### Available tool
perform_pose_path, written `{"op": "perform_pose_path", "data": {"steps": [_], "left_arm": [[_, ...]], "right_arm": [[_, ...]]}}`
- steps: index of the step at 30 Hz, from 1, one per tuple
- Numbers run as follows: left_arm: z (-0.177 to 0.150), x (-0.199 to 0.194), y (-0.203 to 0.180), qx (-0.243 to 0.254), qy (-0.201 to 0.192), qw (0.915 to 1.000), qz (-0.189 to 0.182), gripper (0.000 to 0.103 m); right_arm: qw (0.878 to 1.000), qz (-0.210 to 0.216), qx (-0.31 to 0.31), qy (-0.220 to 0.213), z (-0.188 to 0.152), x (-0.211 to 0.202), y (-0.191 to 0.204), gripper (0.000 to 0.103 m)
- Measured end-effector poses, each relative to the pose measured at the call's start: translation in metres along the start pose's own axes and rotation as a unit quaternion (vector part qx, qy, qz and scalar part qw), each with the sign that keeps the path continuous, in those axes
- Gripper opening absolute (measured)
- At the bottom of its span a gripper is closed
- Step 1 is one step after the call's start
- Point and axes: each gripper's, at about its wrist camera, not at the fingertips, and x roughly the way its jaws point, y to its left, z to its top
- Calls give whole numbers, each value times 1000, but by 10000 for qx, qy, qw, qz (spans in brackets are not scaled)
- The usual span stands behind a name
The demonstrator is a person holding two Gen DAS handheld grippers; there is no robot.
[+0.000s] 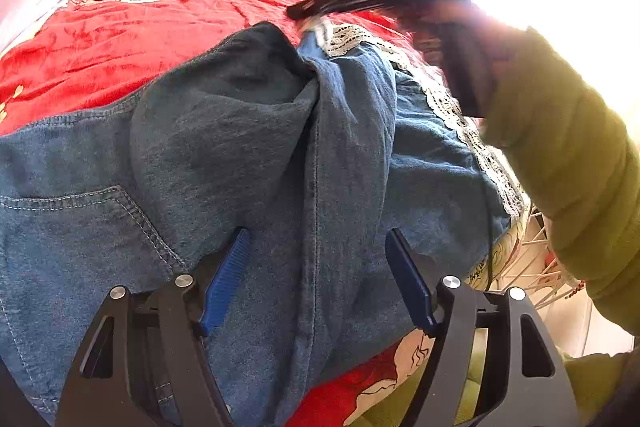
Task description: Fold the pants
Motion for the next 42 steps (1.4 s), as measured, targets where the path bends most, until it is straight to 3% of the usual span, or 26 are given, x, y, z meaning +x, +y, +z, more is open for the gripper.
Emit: {"op": "perform_pose_path", "data": {"steps": [4, 5, 6, 7, 9, 11, 18, 24, 28, 35, 38, 40, 42], "left_arm": [[2, 1, -5, 47, -59, 10000, 3, 69], [1, 1, -8, 69, -82, 9999, 29, 63], [2, 0, -9, 105, -97, 9999, 62, 47], [2, 1, -11, 148, -95, 9998, 92, 40], [4, 3, -11, 207, -84, 9996, 157, 15], [5, 1, -11, 260, -93, 9995, 139, 4], [2, -28, -22, 577, -424, 9969, 325, 3], [-10, -27, -33, 865, -278, 9945, 515, 2], [-17, -22, -36, 894, -149, 9946, 510, 3], [-24, -10, -41, 996, 57, 9933, 582, 3], [-27, -5, -41, 1010, 140, 9930, 590, 3], [-28, -4, -41, 1009, 162, 9930, 589, 3], [-28, -2, -40, 1002, 180, 9931, 587, 3]], "right_arm": [[9974, 157, 369, -597, -17, -65, -19, 6], [9966, 153, 411, -699, -18, -74, -23, 6], [9956, 141, 448, -811, -24, -88, -26, 6], [9946, 126, 490, -911, -29, -101, -29, 6], [9917, 128, 607, -1127, -46, -130, -35, 6], [9893, 146, 695, -1272, -65, -155, -40, 6], [9884, 153, 936, -1183, -146, -199, -39, 6], [9905, 253, 1098, -783, -202, -196, -33, 6], [9912, 177, 1238, -439, -229, -178, -38, 6], [9904, 465, 1297, -123, -250, -164, -41, 12], [9900, 349, 1366, -50, -253, -166, -48, 22], [9878, 318, 1510, -209, -252, -175, -56, 37], [9850, 252, 1647, -457, -247, -184, -66, 43]]}}
